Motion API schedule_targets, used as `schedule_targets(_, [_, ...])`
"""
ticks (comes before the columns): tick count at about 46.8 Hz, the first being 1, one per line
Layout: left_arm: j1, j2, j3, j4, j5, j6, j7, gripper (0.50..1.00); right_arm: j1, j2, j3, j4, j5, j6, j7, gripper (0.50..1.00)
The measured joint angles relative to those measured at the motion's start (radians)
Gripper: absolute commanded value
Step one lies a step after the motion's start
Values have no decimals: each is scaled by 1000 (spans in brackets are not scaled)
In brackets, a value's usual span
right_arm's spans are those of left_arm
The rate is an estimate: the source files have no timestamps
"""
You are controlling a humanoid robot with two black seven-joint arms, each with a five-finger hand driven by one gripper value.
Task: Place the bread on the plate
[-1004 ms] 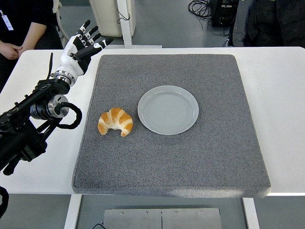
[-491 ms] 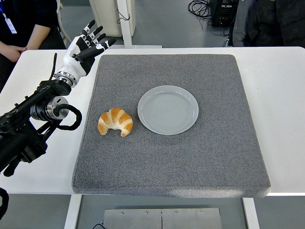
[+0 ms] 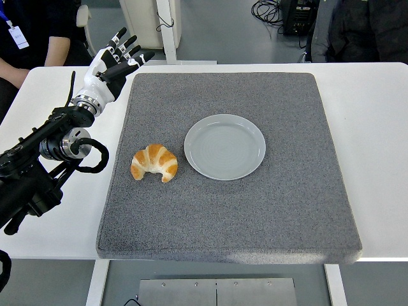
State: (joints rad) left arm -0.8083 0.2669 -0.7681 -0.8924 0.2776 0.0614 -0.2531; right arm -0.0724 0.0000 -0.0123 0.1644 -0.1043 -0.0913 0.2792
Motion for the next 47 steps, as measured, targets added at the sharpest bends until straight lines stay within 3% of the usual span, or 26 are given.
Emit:
schedule_targets(18, [-35,-1,7,-2,0,57,17,968,-1,0,1,1,0,0,0,1000])
schedule_targets(31, [-82,15,21,-24,0,58,147,968,0,0,2,1,0,0,0,1000])
schedule_targets(39, [-157,94,98,-94,2,60,194,958,0,0,2,1,0,0,0,1000])
schedule_targets(47, [-241,204,180,-242,2,64,258,955,0,0,2,1,0,0,0,1000])
